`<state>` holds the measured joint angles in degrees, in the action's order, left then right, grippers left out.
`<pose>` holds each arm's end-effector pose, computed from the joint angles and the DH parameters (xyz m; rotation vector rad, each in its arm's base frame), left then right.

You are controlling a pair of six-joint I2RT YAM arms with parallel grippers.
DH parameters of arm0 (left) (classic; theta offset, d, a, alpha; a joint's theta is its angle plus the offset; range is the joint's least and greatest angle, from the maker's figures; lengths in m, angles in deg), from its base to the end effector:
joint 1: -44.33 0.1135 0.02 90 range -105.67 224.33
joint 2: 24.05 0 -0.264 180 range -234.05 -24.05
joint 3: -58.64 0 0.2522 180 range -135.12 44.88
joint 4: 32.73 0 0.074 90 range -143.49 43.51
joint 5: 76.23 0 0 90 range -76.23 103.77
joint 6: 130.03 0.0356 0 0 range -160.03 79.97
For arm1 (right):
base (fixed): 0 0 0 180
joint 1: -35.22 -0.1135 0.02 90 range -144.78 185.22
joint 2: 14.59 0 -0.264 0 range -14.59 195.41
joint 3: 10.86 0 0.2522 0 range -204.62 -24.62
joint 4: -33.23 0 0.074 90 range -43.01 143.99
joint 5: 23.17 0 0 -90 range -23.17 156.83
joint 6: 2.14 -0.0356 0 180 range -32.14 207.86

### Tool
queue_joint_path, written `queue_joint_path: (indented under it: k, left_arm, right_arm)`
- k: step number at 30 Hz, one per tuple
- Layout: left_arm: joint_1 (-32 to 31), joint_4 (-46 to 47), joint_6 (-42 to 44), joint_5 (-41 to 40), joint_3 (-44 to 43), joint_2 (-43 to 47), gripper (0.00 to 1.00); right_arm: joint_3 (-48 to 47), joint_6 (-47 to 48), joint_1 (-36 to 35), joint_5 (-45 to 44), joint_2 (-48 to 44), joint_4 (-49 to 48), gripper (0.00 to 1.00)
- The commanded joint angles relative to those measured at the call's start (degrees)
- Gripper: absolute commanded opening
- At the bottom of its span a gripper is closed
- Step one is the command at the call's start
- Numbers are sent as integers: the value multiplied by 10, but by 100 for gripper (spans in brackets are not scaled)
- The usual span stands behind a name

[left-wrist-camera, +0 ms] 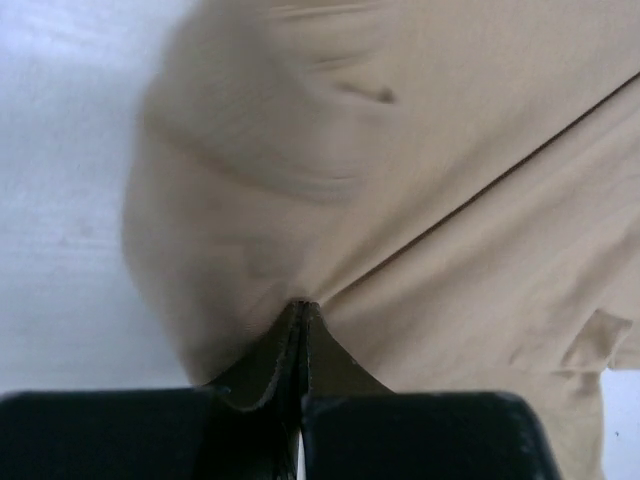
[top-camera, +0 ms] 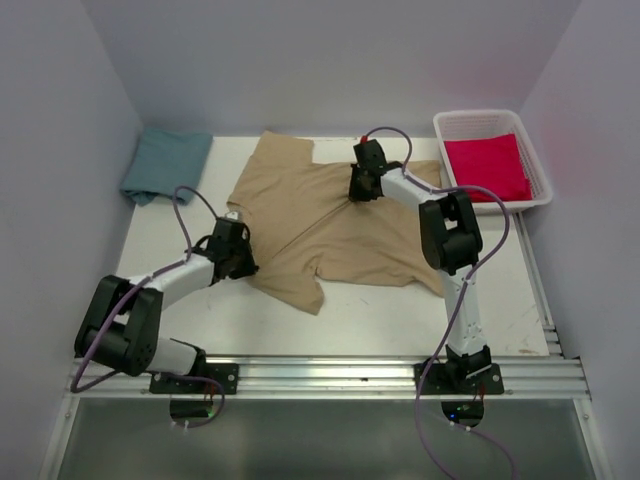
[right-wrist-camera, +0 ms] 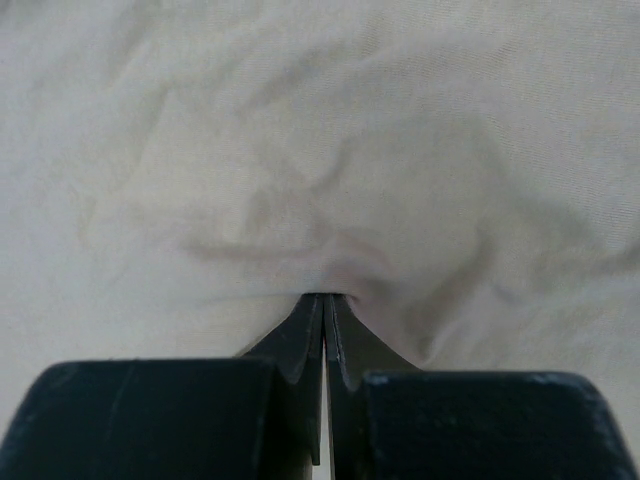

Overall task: Fold and stack the t-shirts
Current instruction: Flatten out the tshirt

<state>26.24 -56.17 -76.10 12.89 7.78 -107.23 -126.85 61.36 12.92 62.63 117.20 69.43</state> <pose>0.2506 -0.0813 0.1502 -0.4094 2.5487 -0.3443 0.4692 0.1896 0.1554 0.1229 2.4922 0.2716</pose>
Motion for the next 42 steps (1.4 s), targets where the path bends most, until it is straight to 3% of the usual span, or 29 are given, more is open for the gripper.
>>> queue_joint_path:
  k: [1,6,12,16,18,24,27,30,35,42]
  left_arm:
    - [1,-93,-29,-28,60,59,0]
    - [1,-144,-62,-46,92,172,0]
    - [1,-221,-113,-70,73,320,0]
    - [1,-140,-88,-38,61,446,0]
    - [1,-93,-48,22,62,449,0]
    - [1,49,15,164,62,291,0]
    - [-1,169,13,182,63,213,0]
    - [-1,222,11,176,45,121,0]
    - [-1,251,14,177,-15,15,0]
    - [1,244,7,116,-73,-130,0]
  right_arm:
    - [31,8,22,-41,58,66,0]
    - [28,7,25,-39,55,68,0]
    - [29,13,25,-27,48,70,0]
    - [61,28,24,2,7,31,0]
    - [77,36,22,14,-18,8,0]
    - [144,66,-9,-6,-155,-37,0]
    - [173,71,-29,-30,-221,-21,0]
    - [206,71,-54,-59,-272,-12,0]
    - [249,51,-64,-77,-319,16,0]
    - [340,28,-68,-96,-404,29,0]
